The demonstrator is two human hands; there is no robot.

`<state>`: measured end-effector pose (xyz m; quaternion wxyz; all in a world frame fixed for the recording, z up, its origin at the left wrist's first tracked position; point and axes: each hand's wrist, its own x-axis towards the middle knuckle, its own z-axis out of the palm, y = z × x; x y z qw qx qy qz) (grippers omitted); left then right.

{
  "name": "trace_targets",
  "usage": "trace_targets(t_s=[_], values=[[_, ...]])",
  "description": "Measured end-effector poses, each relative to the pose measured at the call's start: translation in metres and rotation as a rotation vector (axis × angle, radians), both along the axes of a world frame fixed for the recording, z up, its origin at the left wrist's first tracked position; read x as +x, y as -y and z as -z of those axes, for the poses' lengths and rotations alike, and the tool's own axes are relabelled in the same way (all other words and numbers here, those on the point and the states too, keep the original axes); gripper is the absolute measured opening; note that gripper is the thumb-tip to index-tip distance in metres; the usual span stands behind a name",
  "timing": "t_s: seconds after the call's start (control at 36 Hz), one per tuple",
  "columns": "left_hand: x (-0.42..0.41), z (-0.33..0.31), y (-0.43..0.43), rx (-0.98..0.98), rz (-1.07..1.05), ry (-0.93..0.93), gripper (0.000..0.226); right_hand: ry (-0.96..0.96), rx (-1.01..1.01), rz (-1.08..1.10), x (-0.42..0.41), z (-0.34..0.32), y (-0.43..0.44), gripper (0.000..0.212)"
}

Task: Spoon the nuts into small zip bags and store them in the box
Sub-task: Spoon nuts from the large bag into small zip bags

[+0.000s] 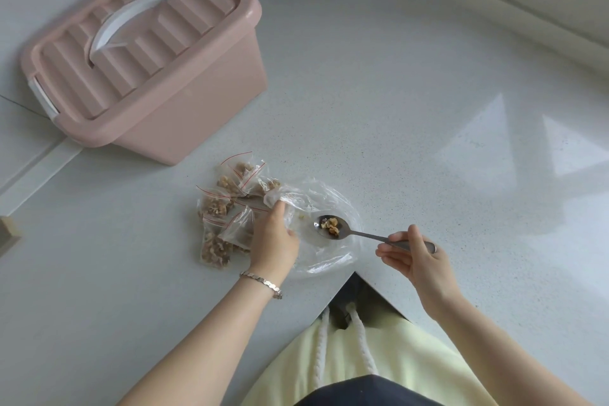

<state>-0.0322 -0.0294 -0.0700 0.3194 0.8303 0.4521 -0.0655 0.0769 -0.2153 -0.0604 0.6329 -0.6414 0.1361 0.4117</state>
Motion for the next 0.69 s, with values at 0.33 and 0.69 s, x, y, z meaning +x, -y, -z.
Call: trace_targets(t_s=[0.33,0.69], values=[[0.007,0.0,0.001,-0.158,-0.071,-0.026,0.031,0.289,-0.085,-0.109,-0.011,0.001,-0.033,0.034],[0.025,-0.007,0.001,-0.436,-0.29,0.201,0.043,-0.004,-0.045,0.025,-0.006,0.008,-0.029,0.035]])
